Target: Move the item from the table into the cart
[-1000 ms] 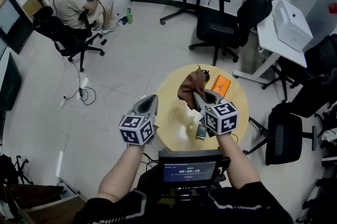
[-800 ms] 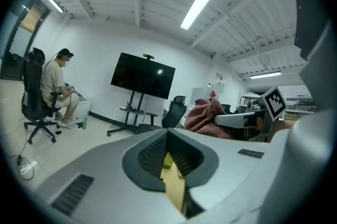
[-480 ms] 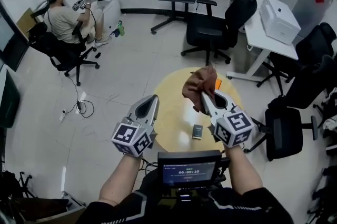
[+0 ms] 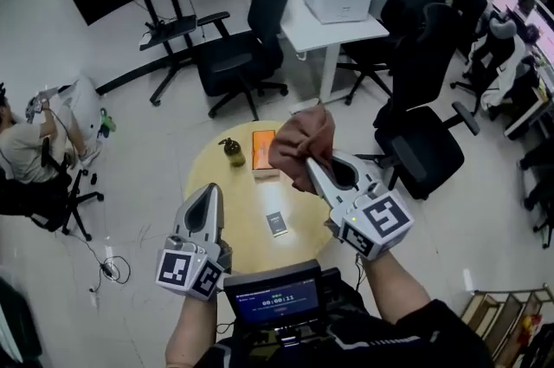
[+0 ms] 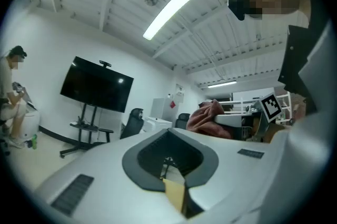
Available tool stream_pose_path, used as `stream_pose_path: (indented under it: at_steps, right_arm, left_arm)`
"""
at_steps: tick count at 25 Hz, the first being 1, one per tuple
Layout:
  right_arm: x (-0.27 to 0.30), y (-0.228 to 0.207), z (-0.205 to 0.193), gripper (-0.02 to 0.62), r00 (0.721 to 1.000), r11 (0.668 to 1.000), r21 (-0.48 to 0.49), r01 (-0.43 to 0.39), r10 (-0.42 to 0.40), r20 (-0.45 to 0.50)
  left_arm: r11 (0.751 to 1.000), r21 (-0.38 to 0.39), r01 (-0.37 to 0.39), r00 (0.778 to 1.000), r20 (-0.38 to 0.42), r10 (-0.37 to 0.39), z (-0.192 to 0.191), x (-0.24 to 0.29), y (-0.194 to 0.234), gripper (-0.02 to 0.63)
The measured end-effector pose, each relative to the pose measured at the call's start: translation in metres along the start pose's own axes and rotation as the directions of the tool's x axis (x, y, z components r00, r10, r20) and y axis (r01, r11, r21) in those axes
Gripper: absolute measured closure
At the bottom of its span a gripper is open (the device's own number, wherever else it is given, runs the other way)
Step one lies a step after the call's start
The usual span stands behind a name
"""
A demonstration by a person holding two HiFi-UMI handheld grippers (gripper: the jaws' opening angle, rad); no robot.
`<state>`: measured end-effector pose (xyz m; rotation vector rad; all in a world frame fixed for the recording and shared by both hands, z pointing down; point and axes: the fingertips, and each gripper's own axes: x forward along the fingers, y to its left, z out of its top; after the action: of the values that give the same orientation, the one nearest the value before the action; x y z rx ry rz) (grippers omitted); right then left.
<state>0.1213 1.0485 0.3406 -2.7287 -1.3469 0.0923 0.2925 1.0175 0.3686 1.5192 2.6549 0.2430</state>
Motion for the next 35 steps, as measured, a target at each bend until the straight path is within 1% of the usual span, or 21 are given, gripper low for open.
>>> stream_pose_path:
  at_steps: [2, 4, 5, 7, 10, 13, 15, 18, 22, 24, 25, 27, 30, 33, 35]
  right_arm:
    - [-0.032, -0.021, 0.005, 0.565, 0.994, 0.994, -0.006, 0.112, -0.112, 0.018]
    - [-0.065, -0.035, 0.01, 0.565, 0.977, 0.977, -0.018, 0.212, -0.211, 0.032]
    - [-0.082, -0.042, 0.013, 0.565, 0.965, 0.965, -0.024, 0.26, -0.259, 0.041]
    - [-0.123, -0.055, 0.019, 0.565, 0.934, 0.935, -0.025, 0.354, -0.352, 0.064]
    - [-0.206, -0.069, 0.02, 0.565, 0.872, 0.874, -0.033, 0.485, -0.48, 0.098]
    - [-0.312, -0.087, 0.019, 0.566, 0.789, 0.793, -0.02, 0.609, -0.603, 0.121]
    - [-0.389, -0.089, 0.028, 0.566, 0.737, 0.744, 0.0, 0.668, -0.662, 0.141]
    - [-0.508, -0.081, 0.039, 0.566, 0.674, 0.681, -0.003, 0.732, -0.724, 0.15]
    - [-0.67, -0.078, 0.05, 0.566, 0.597, 0.603, -0.015, 0.797, -0.784, 0.169]
    - [-0.752, -0.071, 0.047, 0.566, 0.553, 0.561, -0.008, 0.828, -0.813, 0.182]
    - [-0.791, -0.066, 0.044, 0.566, 0.524, 0.534, -0.001, 0.846, -0.83, 0.191]
    - [-0.858, -0.058, 0.04, 0.566, 0.459, 0.472, 0.018, 0.882, -0.865, 0.204]
    - [-0.927, -0.05, 0.037, 0.566, 0.359, 0.375, 0.04, 0.926, -0.909, 0.213]
    - [-0.993, -0.036, 0.037, 0.566, 0.232, 0.25, 0.054, 0.967, -0.945, 0.232]
    - [-1.042, -0.01, 0.036, 0.566, 0.14, 0.158, 0.06, 0.986, -0.962, 0.235]
  left_arm:
    - [0.995, -0.007, 0.098, 0.995, -0.021, -0.098, -0.006, 0.016, -0.024, 0.603]
    - [0.982, -0.025, 0.19, 0.981, -0.033, -0.19, -0.008, 0.028, -0.047, 0.603]
    - [0.968, -0.026, 0.248, 0.968, -0.028, -0.249, -0.007, 0.033, -0.061, 0.603]
    - [0.932, -0.02, 0.361, 0.932, -0.008, -0.361, -0.003, 0.045, -0.097, 0.603]
    - [0.862, 0.01, 0.507, 0.862, 0.006, -0.507, -0.008, 0.057, -0.176, 0.603]
    - [0.781, 0.001, 0.624, 0.781, -0.015, -0.624, -0.023, 0.055, -0.279, 0.603]
    - [0.728, 0.0, 0.686, 0.727, -0.037, -0.686, -0.027, 0.044, -0.354, 0.603]
    - [0.654, 0.009, 0.756, 0.653, -0.064, -0.755, -0.039, 0.022, -0.466, 0.603]
    - [0.585, -0.016, 0.811, 0.58, -0.109, -0.807, -0.073, 0.001, -0.618, 0.603]
    - [0.542, -0.03, 0.84, 0.535, -0.124, -0.836, -0.093, -0.019, -0.693, 0.603]
    - [0.514, -0.033, 0.857, 0.506, -0.13, -0.853, -0.102, -0.031, -0.729, 0.603]
    - [0.448, -0.035, 0.893, 0.439, -0.148, -0.886, -0.117, -0.05, -0.793, 0.603]
    - [0.335, -0.02, 0.942, 0.327, -0.172, -0.929, -0.134, -0.069, -0.864, 0.603]
    - [0.212, -0.002, 0.977, 0.209, -0.153, -0.966, -0.144, -0.089, -0.93, 0.603]
    - [0.128, -0.02, 0.992, 0.124, -0.142, -0.982, -0.152, -0.12, -0.975, 0.603]
